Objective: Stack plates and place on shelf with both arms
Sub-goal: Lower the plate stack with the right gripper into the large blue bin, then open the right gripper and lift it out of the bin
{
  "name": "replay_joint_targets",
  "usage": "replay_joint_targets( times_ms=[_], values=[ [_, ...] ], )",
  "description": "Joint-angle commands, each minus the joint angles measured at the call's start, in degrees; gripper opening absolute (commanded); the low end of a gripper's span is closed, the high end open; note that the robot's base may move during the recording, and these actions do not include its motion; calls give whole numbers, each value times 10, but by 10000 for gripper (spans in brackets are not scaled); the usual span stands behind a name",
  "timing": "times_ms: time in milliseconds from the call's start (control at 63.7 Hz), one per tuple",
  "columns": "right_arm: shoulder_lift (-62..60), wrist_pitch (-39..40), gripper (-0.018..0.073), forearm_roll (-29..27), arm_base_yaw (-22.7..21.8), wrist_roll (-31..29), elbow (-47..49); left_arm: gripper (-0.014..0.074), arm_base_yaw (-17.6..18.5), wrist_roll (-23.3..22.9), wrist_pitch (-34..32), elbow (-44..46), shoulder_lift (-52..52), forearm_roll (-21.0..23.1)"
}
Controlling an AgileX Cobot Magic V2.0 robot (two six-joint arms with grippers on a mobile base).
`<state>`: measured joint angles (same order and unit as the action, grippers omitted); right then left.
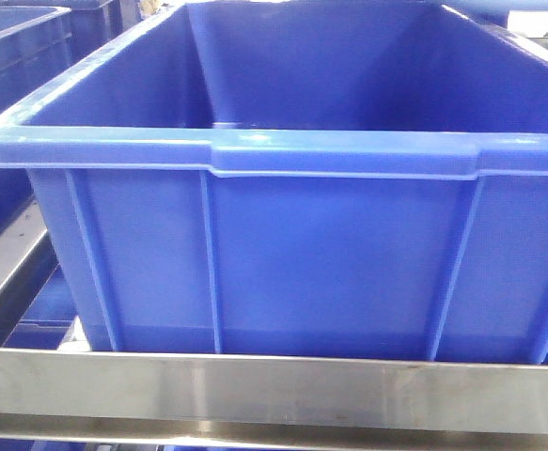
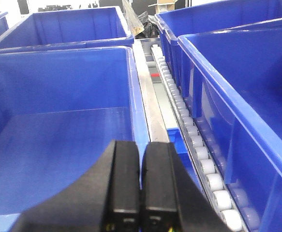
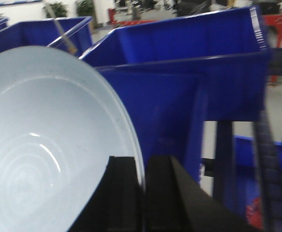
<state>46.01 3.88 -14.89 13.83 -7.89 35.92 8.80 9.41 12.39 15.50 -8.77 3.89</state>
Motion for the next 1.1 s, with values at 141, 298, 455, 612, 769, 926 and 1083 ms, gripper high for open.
replay_joint_targets(
  times_ms=[141, 298, 455, 612, 769, 926, 1083],
  values=[
    [136, 223, 49, 2, 57, 0, 29, 80, 0, -6, -45, 17, -5, 2],
    [215, 275, 49, 3, 90, 0, 48, 80, 0, -6, -45, 17, -5, 2],
    [277, 291, 49, 5, 96, 0, 54, 80, 0, -6, -45, 17, -5, 2],
    [309, 291, 49, 5, 96, 0, 54, 80, 0, -6, -45, 17, -5, 2],
    [318, 290, 49, 5, 96, 0, 54, 80, 0, -6, -45, 17, -5, 2],
    [328, 289, 65, 5, 96, 0, 54, 80, 0, -6, -45, 17, -5, 2],
    [333, 285, 141, 5, 96, 0, 54, 80, 0, -6, -45, 17, -5, 2]
  ],
)
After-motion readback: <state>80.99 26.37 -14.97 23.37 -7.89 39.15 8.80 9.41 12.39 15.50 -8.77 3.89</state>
